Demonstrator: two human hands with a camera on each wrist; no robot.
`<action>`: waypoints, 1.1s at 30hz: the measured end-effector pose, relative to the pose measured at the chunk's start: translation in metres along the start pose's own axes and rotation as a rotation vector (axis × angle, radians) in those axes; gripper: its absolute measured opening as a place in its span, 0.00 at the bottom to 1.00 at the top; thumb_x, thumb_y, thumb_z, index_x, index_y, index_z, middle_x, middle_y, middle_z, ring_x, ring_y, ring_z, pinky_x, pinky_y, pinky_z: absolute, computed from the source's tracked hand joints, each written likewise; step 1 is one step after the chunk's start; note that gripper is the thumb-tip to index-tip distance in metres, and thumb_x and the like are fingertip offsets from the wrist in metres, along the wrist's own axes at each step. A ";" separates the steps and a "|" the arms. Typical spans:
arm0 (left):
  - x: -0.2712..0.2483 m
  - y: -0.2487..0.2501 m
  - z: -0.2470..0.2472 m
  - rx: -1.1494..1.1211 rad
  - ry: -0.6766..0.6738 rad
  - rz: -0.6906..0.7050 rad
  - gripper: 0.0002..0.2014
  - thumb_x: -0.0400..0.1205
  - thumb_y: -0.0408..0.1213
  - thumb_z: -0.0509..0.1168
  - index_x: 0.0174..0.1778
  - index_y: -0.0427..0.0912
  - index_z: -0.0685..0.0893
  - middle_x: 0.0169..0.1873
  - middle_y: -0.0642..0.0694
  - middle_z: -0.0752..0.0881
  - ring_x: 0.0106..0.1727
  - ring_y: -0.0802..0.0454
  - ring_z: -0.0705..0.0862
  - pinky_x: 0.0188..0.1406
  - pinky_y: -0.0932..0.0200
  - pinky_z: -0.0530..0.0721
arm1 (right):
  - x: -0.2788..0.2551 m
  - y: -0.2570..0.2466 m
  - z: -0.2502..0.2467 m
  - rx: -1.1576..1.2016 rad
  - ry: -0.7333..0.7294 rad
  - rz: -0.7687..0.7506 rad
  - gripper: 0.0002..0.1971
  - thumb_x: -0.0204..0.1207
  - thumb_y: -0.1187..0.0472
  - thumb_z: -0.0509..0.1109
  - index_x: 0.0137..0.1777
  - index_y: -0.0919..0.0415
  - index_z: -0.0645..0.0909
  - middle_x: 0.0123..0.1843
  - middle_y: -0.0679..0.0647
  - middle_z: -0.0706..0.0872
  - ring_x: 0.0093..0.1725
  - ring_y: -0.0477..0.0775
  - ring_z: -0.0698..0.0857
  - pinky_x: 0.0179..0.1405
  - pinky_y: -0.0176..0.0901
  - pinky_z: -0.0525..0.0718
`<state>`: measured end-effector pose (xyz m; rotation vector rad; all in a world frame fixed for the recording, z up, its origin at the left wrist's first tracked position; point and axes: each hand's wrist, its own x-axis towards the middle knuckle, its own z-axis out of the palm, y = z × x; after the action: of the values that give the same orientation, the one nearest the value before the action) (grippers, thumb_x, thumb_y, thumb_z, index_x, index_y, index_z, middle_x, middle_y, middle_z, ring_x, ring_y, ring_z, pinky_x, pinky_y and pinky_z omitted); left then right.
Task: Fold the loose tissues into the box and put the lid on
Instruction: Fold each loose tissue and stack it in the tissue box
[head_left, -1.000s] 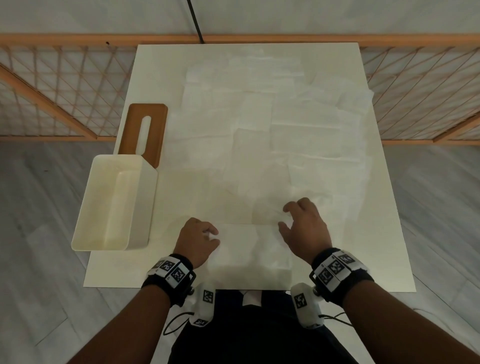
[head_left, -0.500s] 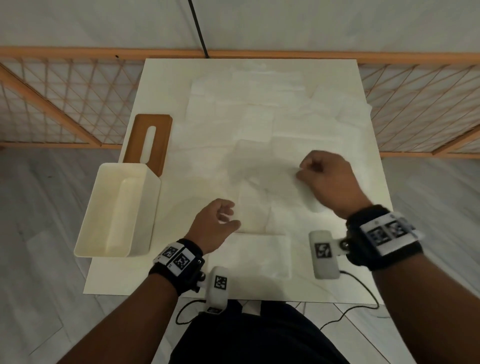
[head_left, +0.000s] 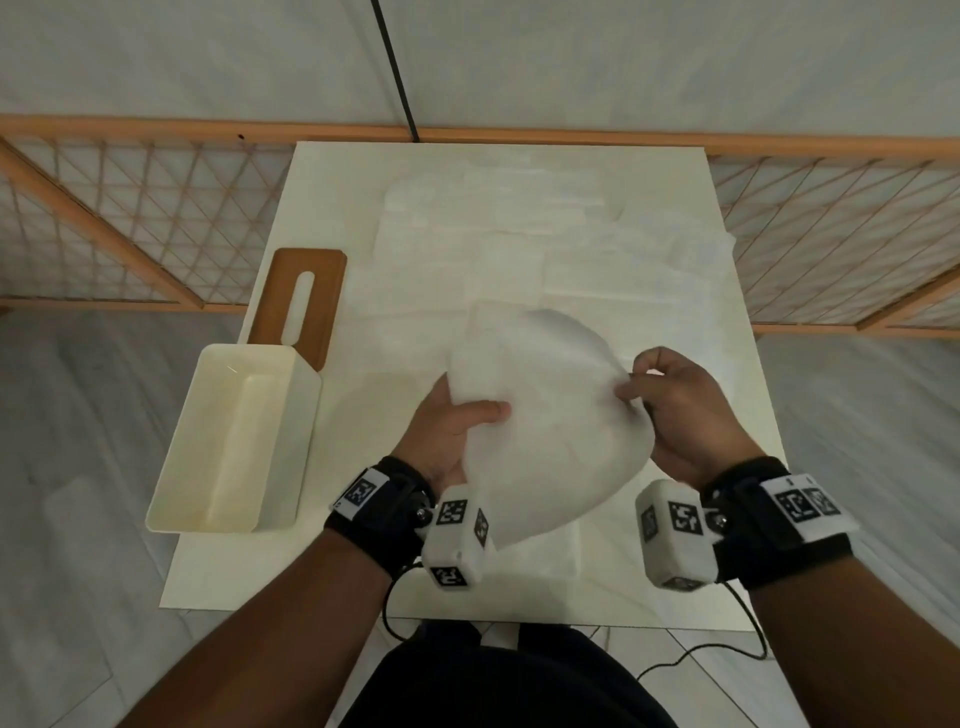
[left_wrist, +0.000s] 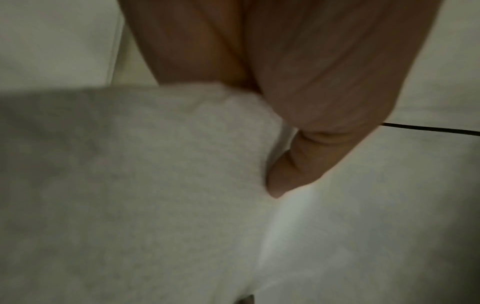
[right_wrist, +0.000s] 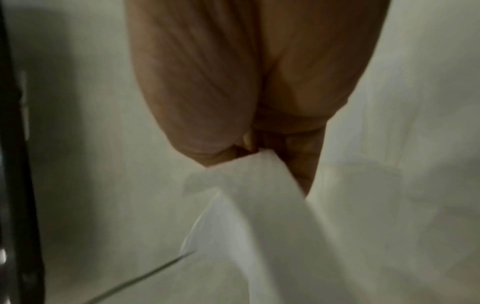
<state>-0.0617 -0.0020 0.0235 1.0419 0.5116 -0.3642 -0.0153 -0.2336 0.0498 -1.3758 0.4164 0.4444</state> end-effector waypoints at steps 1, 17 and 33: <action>0.000 0.003 -0.003 0.006 0.027 0.041 0.35 0.67 0.24 0.75 0.73 0.38 0.77 0.60 0.35 0.88 0.56 0.37 0.89 0.47 0.42 0.89 | 0.000 0.004 -0.001 -0.042 0.008 -0.004 0.16 0.72 0.80 0.64 0.37 0.56 0.75 0.35 0.61 0.76 0.36 0.61 0.74 0.31 0.46 0.71; -0.026 0.029 -0.037 0.280 0.070 0.261 0.22 0.74 0.20 0.74 0.55 0.52 0.92 0.64 0.46 0.88 0.67 0.43 0.85 0.69 0.38 0.82 | -0.010 0.012 0.004 0.180 -0.246 0.206 0.33 0.72 0.39 0.73 0.76 0.53 0.77 0.61 0.63 0.87 0.54 0.69 0.87 0.56 0.66 0.84; -0.044 0.008 -0.063 0.519 0.122 0.274 0.25 0.76 0.19 0.71 0.61 0.53 0.87 0.37 0.56 0.90 0.41 0.53 0.88 0.51 0.57 0.87 | -0.023 0.027 0.014 -0.368 -0.176 -0.184 0.16 0.74 0.71 0.78 0.58 0.55 0.88 0.77 0.38 0.77 0.54 0.49 0.92 0.48 0.45 0.91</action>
<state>-0.1083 0.0591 0.0285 1.6246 0.3812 -0.1917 -0.0491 -0.2170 0.0414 -1.6973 0.0608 0.5015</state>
